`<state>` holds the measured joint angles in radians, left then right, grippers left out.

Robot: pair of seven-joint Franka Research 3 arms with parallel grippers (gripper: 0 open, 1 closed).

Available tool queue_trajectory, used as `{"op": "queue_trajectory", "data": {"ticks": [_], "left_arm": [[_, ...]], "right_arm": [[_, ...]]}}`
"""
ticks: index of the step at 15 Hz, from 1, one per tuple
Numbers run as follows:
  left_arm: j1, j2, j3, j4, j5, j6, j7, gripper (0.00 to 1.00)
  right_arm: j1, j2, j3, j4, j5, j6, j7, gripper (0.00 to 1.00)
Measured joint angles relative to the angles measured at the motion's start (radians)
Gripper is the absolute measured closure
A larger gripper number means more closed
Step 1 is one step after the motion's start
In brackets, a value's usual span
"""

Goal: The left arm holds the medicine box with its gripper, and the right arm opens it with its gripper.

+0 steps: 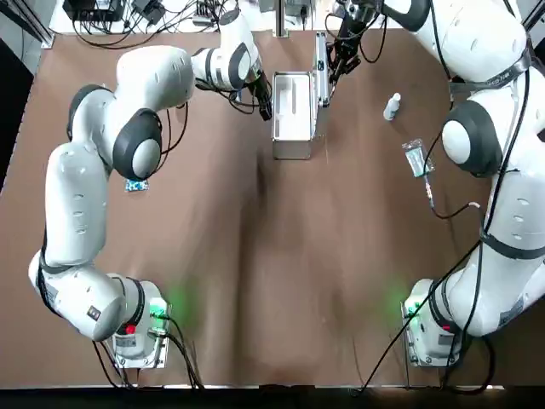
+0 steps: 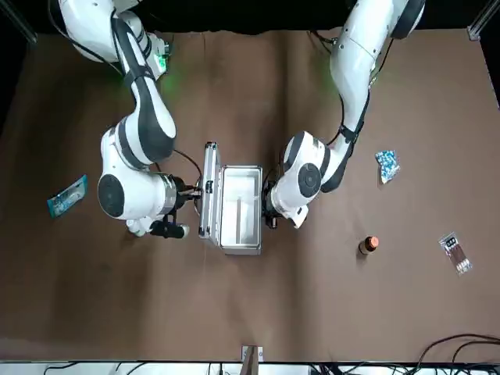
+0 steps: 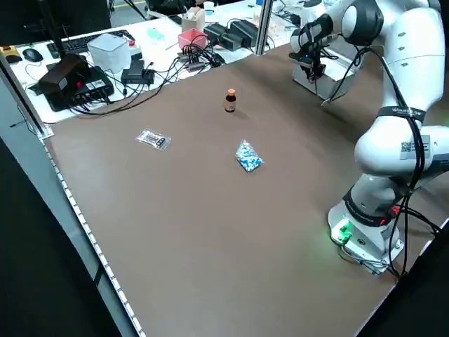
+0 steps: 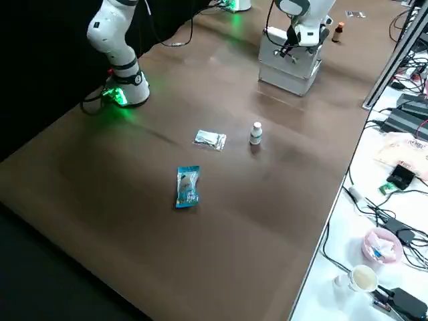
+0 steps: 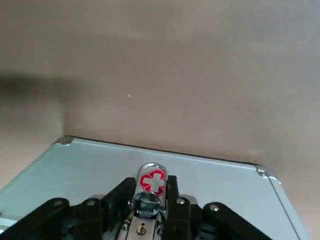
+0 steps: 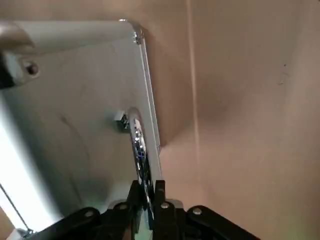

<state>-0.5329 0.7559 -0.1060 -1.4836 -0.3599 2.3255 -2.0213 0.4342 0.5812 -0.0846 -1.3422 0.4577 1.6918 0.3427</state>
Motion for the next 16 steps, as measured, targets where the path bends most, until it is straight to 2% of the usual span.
{"op": "queue_trajectory", "data": {"ticks": [1, 2, 5, 6, 7, 9, 13, 16], "left_arm": [[0.000, 0.000, 0.000, 0.000, 0.000, 0.000, 0.000, 0.68], [0.000, 0.000, 0.000, -0.001, 0.000, 0.000, 0.000, 0.68], [0.000, 0.000, 0.000, -0.001, 0.000, 0.000, 0.000, 0.68], [0.000, 0.000, 0.000, -0.001, 0.000, 0.000, 0.000, 0.68], [0.000, 0.000, 0.000, -0.001, 0.000, 0.000, 0.000, 0.68], [0.000, 0.000, 0.000, -0.001, 0.000, 0.000, 0.000, 0.68], [0.000, 0.000, 0.000, -0.001, 0.000, 0.000, 0.000, 0.68], [0.000, 0.000, 0.000, -0.001, 0.000, 0.000, 0.000, 0.68]], "right_arm": [[-0.002, 0.001, -0.001, -0.005, -0.005, 0.004, 0.002, 0.85], [-0.003, 0.011, -0.007, -0.016, -0.016, 0.046, 0.005, 0.78], [-0.022, 0.061, -0.016, -0.024, -0.019, 0.095, -0.032, 0.48], [-0.028, 0.067, -0.016, -0.026, -0.019, 0.091, -0.056, 0.39], [-0.050, 0.068, -0.018, -0.023, -0.016, 0.058, -0.120, 0.19], [-0.087, 0.066, -0.019, -0.011, -0.007, -0.028, -0.214, 0.05], [-0.188, 0.063, -0.020, -0.001, 0.059, -0.177, -0.381, 0.02], [-0.258, 0.046, -0.022, 0.011, 0.076, -0.240, -0.436, 0.02]]}}
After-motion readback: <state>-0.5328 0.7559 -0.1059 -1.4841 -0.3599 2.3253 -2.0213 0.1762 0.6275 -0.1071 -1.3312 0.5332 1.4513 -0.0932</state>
